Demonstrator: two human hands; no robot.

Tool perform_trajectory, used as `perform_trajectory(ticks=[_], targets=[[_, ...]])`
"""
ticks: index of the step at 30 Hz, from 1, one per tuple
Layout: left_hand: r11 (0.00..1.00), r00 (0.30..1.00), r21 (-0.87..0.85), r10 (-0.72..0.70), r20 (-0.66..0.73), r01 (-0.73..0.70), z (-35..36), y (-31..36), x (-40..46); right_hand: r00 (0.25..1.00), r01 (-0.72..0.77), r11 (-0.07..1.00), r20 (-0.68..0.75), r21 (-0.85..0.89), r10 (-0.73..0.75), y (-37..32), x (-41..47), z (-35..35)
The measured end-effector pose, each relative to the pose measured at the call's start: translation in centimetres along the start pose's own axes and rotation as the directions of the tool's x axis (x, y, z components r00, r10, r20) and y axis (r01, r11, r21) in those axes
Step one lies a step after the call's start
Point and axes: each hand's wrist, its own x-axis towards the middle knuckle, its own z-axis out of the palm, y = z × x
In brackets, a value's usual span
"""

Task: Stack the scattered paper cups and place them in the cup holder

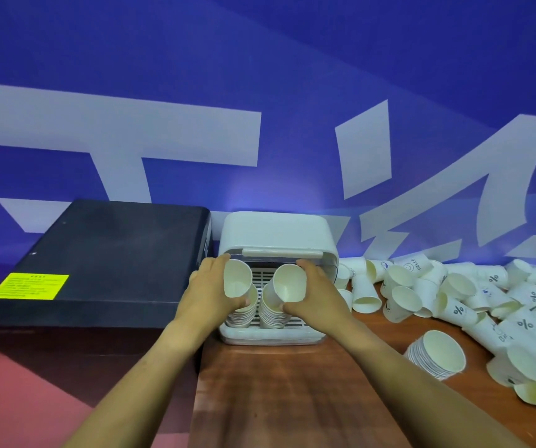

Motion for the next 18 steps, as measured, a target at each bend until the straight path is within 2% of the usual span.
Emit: perform_trajectory(ticks=[6,18], targets=[[0.998,0.997,0.051,-0.028,0.067,0.024,0.8,-0.1,0.7,1.000,0.013,0.999,0.010,-0.051,-0.013,0.1,1.1,1.0],[0.977,0.969,0.210,-0.093,0.229,0.044,3.9,-1.3,2.3,0.984,-0.065,0.993,0.161,-0.101,0.081,1.4,1.9,2.9]])
